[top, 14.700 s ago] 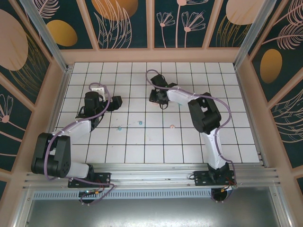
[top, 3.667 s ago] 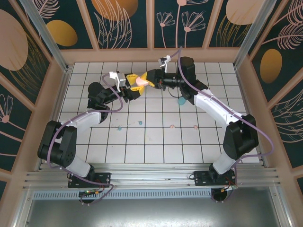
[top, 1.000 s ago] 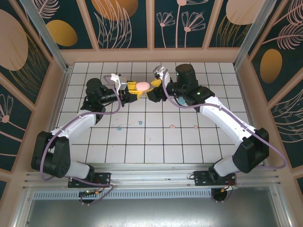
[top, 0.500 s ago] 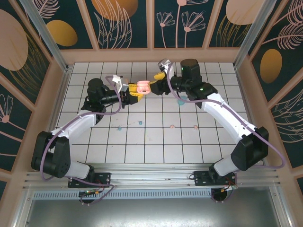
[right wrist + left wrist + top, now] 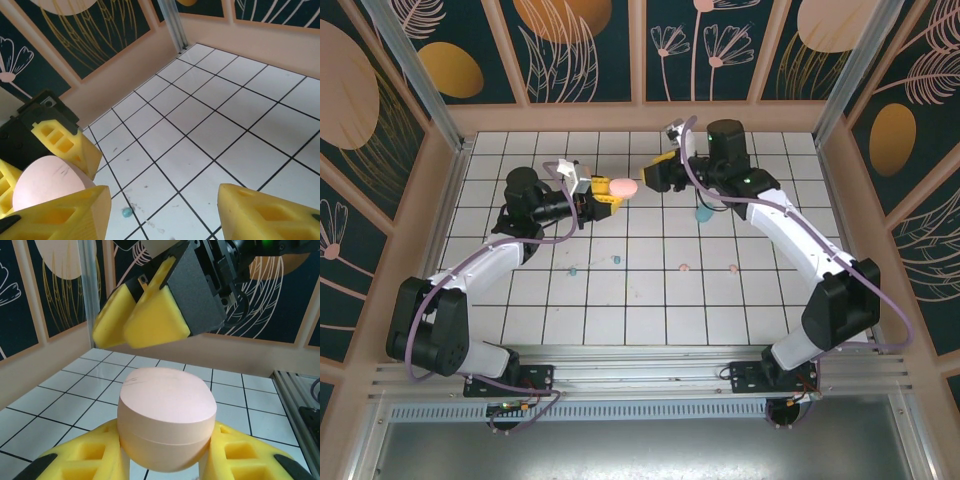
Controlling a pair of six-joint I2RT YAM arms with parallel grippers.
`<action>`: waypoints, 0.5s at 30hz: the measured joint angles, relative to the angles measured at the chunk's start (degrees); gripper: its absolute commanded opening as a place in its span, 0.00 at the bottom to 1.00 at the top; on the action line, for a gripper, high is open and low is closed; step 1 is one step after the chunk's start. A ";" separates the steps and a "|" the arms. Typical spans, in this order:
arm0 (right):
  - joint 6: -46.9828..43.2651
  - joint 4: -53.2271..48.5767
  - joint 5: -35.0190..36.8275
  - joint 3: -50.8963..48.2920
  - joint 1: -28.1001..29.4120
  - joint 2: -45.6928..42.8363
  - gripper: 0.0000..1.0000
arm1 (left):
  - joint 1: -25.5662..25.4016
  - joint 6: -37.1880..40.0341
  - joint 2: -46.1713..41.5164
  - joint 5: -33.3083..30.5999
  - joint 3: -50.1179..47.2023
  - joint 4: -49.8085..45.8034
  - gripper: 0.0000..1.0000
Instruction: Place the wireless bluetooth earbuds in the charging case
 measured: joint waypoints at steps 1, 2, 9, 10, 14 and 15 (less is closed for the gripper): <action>0.42 0.04 0.07 0.00 -0.17 -0.02 0.60 | -0.04 0.00 0.00 -0.35 -0.02 0.00 0.16; 0.79 0.00 0.22 0.00 -0.24 -0.02 0.60 | -0.04 0.02 0.00 -0.66 -0.04 0.00 0.15; 1.40 -0.13 1.44 -1.14 0.26 -1.81 0.59 | -0.04 -0.02 0.00 -1.90 -0.04 0.02 0.15; 0.83 -0.09 1.81 -1.70 0.74 -2.45 0.61 | -0.04 -0.20 0.00 -1.90 -0.04 0.02 0.15; -2.71 0.09 2.21 -4.50 3.58 -4.37 0.66 | -0.04 -0.90 0.00 -1.60 -0.04 0.07 0.16; -3.50 0.07 2.25 -4.83 4.37 -4.48 0.67 | -0.04 -1.16 0.00 -1.44 -0.04 0.07 0.15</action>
